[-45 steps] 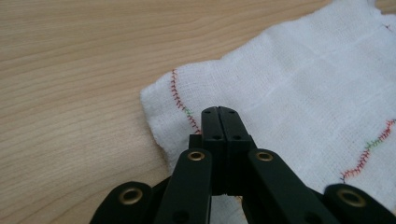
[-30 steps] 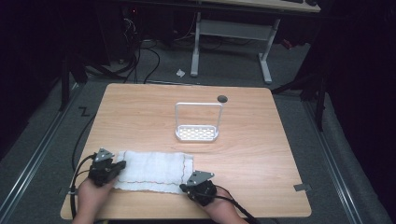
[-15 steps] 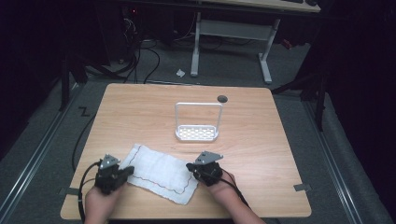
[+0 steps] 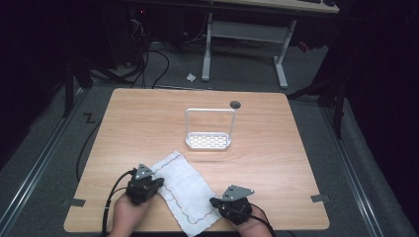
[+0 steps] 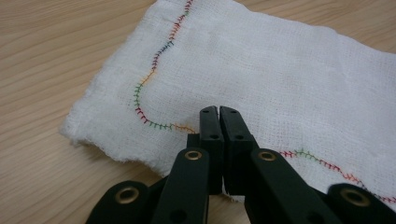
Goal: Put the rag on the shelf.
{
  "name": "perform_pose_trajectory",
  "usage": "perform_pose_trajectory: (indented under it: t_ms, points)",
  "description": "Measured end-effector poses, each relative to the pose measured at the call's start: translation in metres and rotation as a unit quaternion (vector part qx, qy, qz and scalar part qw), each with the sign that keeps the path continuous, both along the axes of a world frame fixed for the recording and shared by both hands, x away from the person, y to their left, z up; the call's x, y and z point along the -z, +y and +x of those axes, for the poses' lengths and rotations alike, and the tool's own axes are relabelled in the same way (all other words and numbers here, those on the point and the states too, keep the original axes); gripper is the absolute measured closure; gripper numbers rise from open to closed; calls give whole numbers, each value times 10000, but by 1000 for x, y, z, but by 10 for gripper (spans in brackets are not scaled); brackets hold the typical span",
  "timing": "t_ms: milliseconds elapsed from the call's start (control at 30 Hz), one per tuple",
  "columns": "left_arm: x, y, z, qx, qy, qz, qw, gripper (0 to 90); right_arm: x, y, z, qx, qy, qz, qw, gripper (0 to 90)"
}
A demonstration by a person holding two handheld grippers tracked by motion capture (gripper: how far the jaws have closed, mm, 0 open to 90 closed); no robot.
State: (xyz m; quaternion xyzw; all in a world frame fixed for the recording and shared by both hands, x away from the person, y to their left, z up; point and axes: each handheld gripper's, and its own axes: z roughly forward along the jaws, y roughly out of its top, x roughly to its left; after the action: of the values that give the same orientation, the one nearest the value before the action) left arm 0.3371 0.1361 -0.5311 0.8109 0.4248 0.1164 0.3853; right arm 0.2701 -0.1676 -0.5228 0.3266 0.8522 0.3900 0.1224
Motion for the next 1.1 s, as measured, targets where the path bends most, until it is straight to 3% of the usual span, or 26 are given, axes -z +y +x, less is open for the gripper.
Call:
perform_pose_trajectory:
  t_ms: [100,233,267,300,333,467,633,767,900,967,1100]
  points:
    - [0,-12,-1,140,-69,67,9999,886,-14,-1,12,98,-222,107,9996,888]
    - [0,-19,-1,266,-21,-1,9996,887,-22,13,52,168,-268,68,9995,890]
    - [1,-22,-1,306,-9,-46,9995,889,-20,26,79,216,-178,-79,9996,890]
    - [1,-22,-1,306,-9,-46,9995,889,-20,26,79,216,-178,-79,9996,890]
    - [1,-25,0,358,-27,-66,9993,889,-14,35,99,263,-70,-198,9994,890]
    - [1,-31,0,399,-21,-28,9992,889,-1,40,115,303,127,-398,9987,892]
    - [1,-41,6,494,4,-101,9987,888,3,26,103,366,101,-399,9985,894]
    - [1,-55,18,579,74,-144,9982,889,5,4,81,446,106,-335,9984,892]
    - [1,-73,26,731,55,-158,9972,887,7,-22,53,552,237,-90,9982,884]
    - [1,-78,29,784,72,-208,9967,886,7,-25,49,550,216,-99,9982,881]
    - [-1,-84,31,883,72,-91,9960,844,10,-31,40,566,110,-18,9983,854]
